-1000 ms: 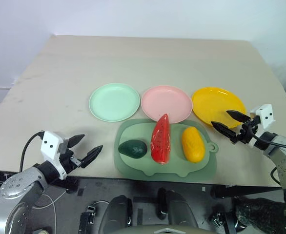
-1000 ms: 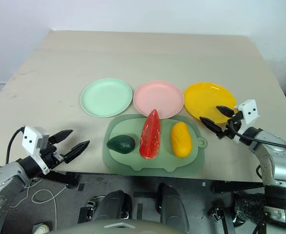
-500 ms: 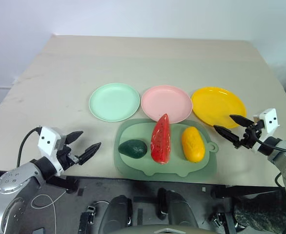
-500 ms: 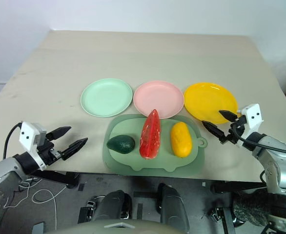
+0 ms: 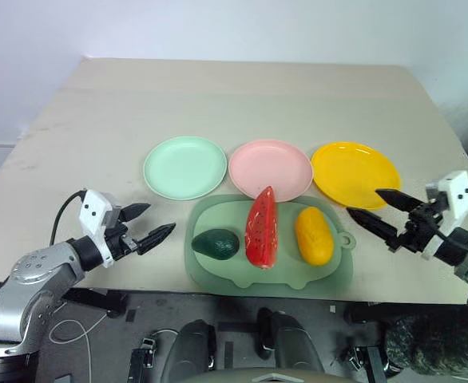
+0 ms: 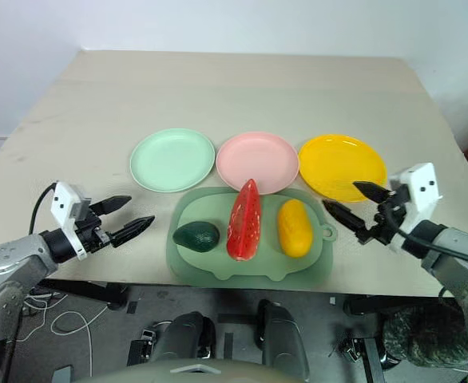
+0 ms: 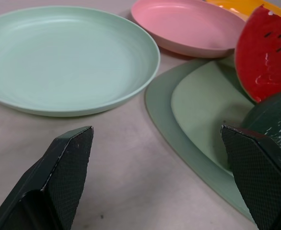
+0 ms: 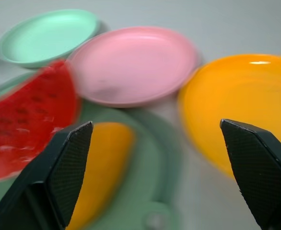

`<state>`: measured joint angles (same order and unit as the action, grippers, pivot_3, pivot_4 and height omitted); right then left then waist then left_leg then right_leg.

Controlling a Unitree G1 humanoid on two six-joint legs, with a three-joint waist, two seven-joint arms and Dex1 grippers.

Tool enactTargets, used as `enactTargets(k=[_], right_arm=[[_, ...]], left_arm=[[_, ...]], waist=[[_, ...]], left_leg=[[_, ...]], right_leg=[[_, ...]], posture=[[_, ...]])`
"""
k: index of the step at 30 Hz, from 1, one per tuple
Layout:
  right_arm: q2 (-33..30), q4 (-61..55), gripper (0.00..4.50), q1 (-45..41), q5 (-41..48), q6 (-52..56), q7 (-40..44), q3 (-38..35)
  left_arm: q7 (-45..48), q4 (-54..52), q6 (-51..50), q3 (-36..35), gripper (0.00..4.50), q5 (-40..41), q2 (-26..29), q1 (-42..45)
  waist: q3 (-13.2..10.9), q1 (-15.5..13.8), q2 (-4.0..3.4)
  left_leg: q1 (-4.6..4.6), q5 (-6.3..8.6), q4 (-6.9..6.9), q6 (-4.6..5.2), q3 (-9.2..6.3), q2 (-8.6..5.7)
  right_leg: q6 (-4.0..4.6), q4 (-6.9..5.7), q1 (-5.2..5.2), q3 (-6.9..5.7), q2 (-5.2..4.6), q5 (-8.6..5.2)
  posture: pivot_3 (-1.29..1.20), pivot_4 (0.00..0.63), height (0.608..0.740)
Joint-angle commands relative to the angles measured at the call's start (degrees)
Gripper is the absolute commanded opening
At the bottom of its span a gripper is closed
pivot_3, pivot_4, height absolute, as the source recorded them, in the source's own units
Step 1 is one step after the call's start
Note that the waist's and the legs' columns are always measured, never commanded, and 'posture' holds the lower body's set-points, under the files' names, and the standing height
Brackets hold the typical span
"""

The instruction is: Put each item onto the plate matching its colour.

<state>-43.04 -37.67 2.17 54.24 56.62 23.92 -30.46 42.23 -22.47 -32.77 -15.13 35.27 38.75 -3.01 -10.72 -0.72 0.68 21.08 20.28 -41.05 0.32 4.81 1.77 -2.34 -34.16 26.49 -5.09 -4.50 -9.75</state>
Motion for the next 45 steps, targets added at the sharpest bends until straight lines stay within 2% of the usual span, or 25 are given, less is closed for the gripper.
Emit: enactTargets(k=[1, 4, 9, 14, 18, 22, 24, 27, 28, 31, 34, 36, 38, 45], right_arm=[[-1.6, -6.3, 4.50, -0.9, 8.8, 9.0, -10.0, 0.7], [0.1, -6.5, 4.50, -3.1, 14.6, 11.1, -17.1, 3.5], [1.5, -3.9, 4.50, -6.1, 16.2, 14.1, -26.1, 9.6], [3.5, 0.0, 4.50, -8.3, 17.5, 15.7, -30.9, 14.1], [3.5, 2.2, 4.50, -10.1, 13.4, 16.6, -31.4, 18.7], [2.4, 3.3, 4.50, -11.8, 8.1, 16.3, -30.3, 22.2], [2.2, 3.4, 4.09, -12.3, 6.7, 15.9, -29.2, 21.9], [1.0, 2.2, 3.24, -13.6, 7.0, 15.6, -26.3, 20.3], [0.1, 2.3, 3.11, -14.6, 7.1, 15.4, -25.2, 19.3], [-2.0, 4.3, 3.11, -18.1, 6.1, 14.6, -23.1, 16.8], [-5.2, 12.4, 3.11, -24.1, 0.0, 12.0, -20.9, 16.5], [-7.1, 19.4, 3.11, -26.7, -7.4, 7.7, -18.8, 20.4], [-6.2, 29.8, 3.11, -30.5, -14.7, 2.3, -17.1, 24.4], [-3.2, 52.5, 3.11, -38.8, -29.5, -11.7, -7.7, 31.6]], left_arm=[[0.4, -0.1, 1.5, -0.4, 4.45, -0.5, 0.2, 0.8], [0.6, 0.1, 1.7, -0.4, 4.45, -0.5, 0.1, 0.9], [-0.1, -0.6, 1.6, -0.8, 4.45, -0.3, -0.3, 0.3], [-1.4, -2.3, 1.4, -1.2, 4.45, -0.1, -1.1, -1.4], [-2.5, -3.3, 1.2, -1.2, 4.45, -0.1, -1.7, -1.7], [-3.2, -4.1, 1.1, -1.4, 4.45, 0.1, -1.9, -2.4], [-3.5, -4.5, 1.2, -1.4, 4.50, 0.0, -2.0, -2.9], [-3.6, -4.7, 1.1, -1.8, 4.50, 0.3, -1.9, -3.4], [-3.7, -4.7, 1.2, -1.9, 4.50, 0.3, -1.8, -3.6], [-3.7, -4.5, 1.3, -1.8, 4.50, 0.4, -1.7, -3.5], [-4.3, -3.9, 1.1, -0.9, 4.50, 0.1, -2.1, -2.0], [-5.2, -3.6, 1.0, -1.1, 4.50, 1.0, -3.1, -0.3], [-5.9, -3.4, 0.7, -1.8, 4.50, 2.2, -3.9, 1.3], [-6.6, -3.6, 0.5, -3.1, 4.50, 2.6, -3.5, 1.7]], waist=[[0.0, -0.1, 0.00], [0.0, 0.0, 0.04], [0.0, 0.0, 0.03], [0.0, 0.0, 0.04], [0.0, 0.0, 0.04], [0.0, 0.0, 0.03], [0.0, 0.0, 0.04], [0.0, 0.0, 0.03], [0.0, 0.0, 0.03], [0.0, 0.0, 0.02], [0.0, 0.0, 0.03], [0.0, -0.1, 0.03], [0.0, 0.0, 0.11], [0.0, 0.5, 0.04]], left_leg=[[0.01, 0.00, 0.00, 0.00, -0.01, 0.00], [0.10, 0.00, 0.00, 0.00, -0.05, -0.02], [0.12, 0.01, -0.01, 0.01, -0.04, -0.03], [0.17, 0.01, -0.01, 0.02, -0.03, -0.04], [0.17, 0.01, -0.01, 0.02, -0.05, -0.03], [0.19, 0.01, -0.01, 0.02, -0.05, -0.04], [0.19, 0.01, -0.01, 0.02, -0.05, -0.03], [0.20, 0.01, -0.01, 0.02, -0.05, -0.03], [0.21, 0.01, -0.01, 0.03, -0.05, -0.03], [0.21, 0.01, -0.02, 0.03, -0.03, -0.03], [0.22, 0.01, -0.02, 0.02, -0.03, -0.03], [0.22, 0.01, -0.02, 0.03, -0.03, -0.05], [0.25, 0.01, -0.02, 0.03, -0.05, -0.09], [0.26, 0.01, 0.02, 0.04, 0.02, -0.15]], right_leg=[[0.00, 0.00, 0.01, 0.00, 0.00, 0.00], [0.01, 0.06, 0.03, -0.03, -0.02, 0.00], [0.01, 0.05, 0.06, -0.02, -0.02, -0.01], [0.00, 0.06, 0.09, -0.01, -0.03, 0.00], [0.01, 0.04, 0.10, -0.03, -0.03, 0.00], [0.00, 0.05, 0.11, -0.02, -0.03, 0.00], [0.00, 0.05, 0.12, -0.03, -0.02, 0.00], [-0.01, 0.05, 0.13, -0.03, -0.03, 0.00], [-0.01, 0.05, 0.14, -0.03, -0.03, 0.00], [0.00, 0.06, 0.16, -0.02, -0.03, 0.00], [0.00, 0.05, 0.17, -0.03, -0.01, -0.01], [0.00, 0.06, 0.16, -0.03, -0.02, -0.01], [0.00, 0.09, 0.14, -0.04, -0.03, 0.00], [-0.19, 0.07, 0.21, -0.03, 0.02, 0.12]], posture=[[0.00, 0.150, 0.740], [0.00, 0.150, 0.740], [0.00, 0.150, 0.740], [0.00, 0.150, 0.740], [0.00, 0.150, 0.740], [0.00, 0.150, 0.740], [0.00, 0.150, 0.740], [0.00, 0.150, 0.740], [0.00, 0.150, 0.740], [0.00, 0.150, 0.740], [0.00, 0.150, 0.740], [0.00, 0.150, 0.740], [0.00, 0.150, 0.740], [0.00, 0.150, 0.740]])
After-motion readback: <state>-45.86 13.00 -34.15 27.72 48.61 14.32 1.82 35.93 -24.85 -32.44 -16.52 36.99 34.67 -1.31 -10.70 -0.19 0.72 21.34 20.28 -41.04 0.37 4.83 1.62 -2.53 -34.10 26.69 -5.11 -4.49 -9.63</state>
